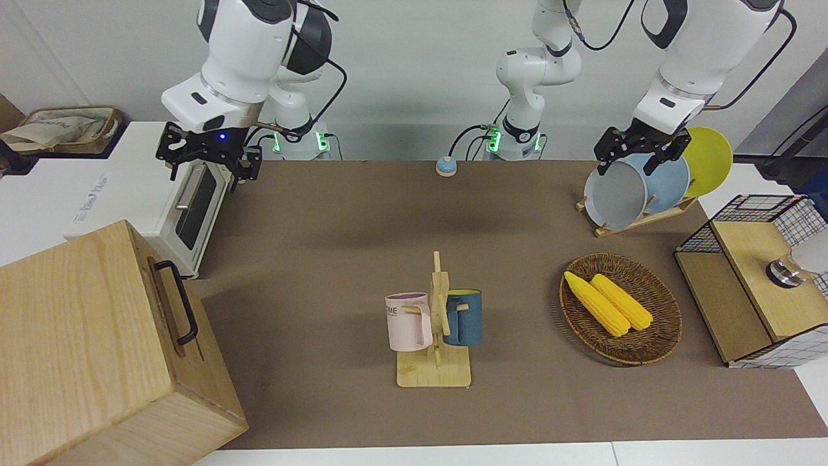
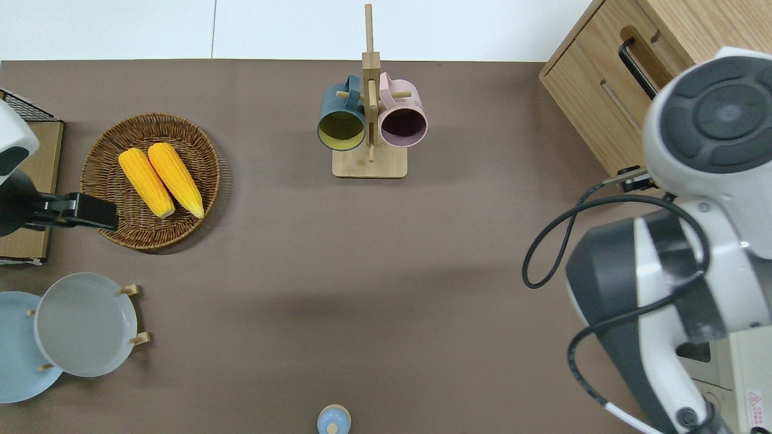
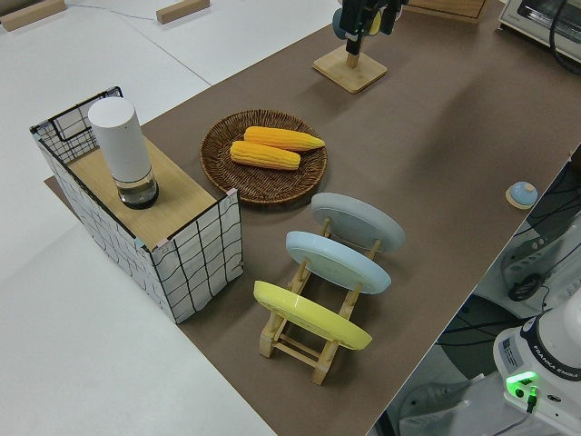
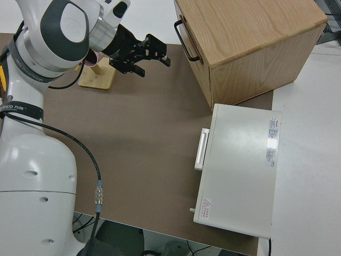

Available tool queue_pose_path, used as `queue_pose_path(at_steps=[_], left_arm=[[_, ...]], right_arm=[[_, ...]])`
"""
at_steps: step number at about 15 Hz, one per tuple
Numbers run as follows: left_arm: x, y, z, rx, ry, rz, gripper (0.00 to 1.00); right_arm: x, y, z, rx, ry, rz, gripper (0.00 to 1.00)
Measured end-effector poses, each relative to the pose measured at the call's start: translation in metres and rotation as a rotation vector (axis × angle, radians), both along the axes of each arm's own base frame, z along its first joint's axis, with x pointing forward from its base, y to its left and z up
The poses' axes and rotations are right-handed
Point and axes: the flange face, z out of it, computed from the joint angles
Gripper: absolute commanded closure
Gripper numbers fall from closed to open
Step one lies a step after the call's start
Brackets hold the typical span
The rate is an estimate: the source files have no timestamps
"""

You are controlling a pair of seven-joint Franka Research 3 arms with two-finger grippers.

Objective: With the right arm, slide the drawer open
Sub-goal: 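Reach the right gripper up toward the black drawer handle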

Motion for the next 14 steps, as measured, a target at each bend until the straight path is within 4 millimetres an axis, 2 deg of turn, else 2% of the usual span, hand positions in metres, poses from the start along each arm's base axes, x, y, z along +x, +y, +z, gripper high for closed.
queue_pose_path(at_steps=[1,3,7,11,14], left_arm=[[0.000,0.000,0.000,0.000,0.000,0.000,0.01],[0.000,0.000,0.000,0.000,0.000,0.000,0.01],[0.000,0.000,0.000,0.000,0.000,0.000,0.01],[0.000,0.000,0.000,0.000,0.000,0.000,0.01],[0.000,0.000,0.000,0.000,0.000,0.000,0.01]], right_arm=[[0.007,0.012,-0.012,-0.041,-0.009,0.021,0.019],[0.022,0.016,-0.027,-0.145,-0.040,0.038,0.019],[0.048,0.032,-0.072,-0.352,-0.083,0.083,0.019],[0.059,0.051,-0.106,-0.506,-0.123,0.130,0.019],[0.066,0.059,-0.133,-0.628,-0.164,0.166,0.021]])
